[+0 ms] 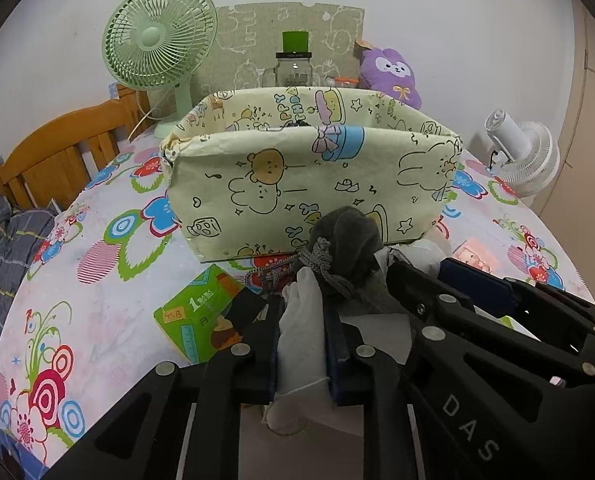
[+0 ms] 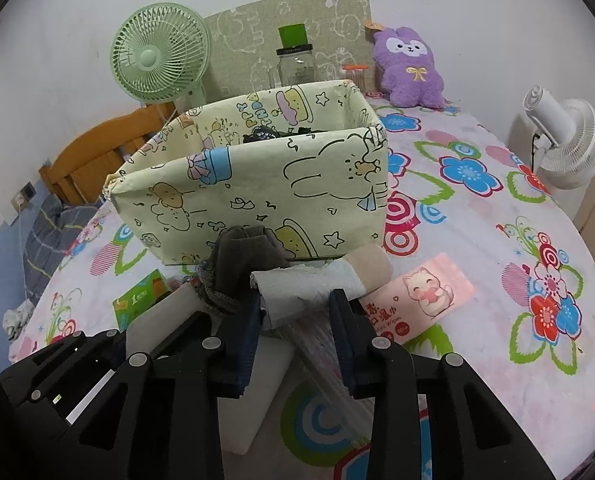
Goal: Organize soft objects
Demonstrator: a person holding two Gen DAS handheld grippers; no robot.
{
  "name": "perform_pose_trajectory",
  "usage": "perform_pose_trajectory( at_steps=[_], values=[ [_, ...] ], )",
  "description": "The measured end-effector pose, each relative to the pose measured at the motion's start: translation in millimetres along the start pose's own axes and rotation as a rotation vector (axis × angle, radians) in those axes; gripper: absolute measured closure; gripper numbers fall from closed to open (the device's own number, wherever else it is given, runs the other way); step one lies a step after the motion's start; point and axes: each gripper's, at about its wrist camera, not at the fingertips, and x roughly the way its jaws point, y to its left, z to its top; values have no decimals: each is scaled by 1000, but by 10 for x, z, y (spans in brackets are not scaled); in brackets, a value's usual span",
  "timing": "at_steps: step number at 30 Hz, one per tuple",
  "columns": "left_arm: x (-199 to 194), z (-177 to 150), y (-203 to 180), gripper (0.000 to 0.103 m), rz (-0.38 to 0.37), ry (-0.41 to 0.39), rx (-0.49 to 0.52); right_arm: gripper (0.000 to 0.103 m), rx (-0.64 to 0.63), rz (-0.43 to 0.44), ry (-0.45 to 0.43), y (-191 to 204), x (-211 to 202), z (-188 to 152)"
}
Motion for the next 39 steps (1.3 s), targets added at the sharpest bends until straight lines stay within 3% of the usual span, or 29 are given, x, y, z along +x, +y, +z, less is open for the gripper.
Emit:
perform_pose_trajectory(
  at_steps=[22,39],
  values=[
    [-666,192,-86,88,-1,-131,-21,65,4,27,-118,50,-708,177],
    [-1112,465,-10,88,-29,-209,-28,65,-36,-20,-195,240,-1219,441]
  ],
)
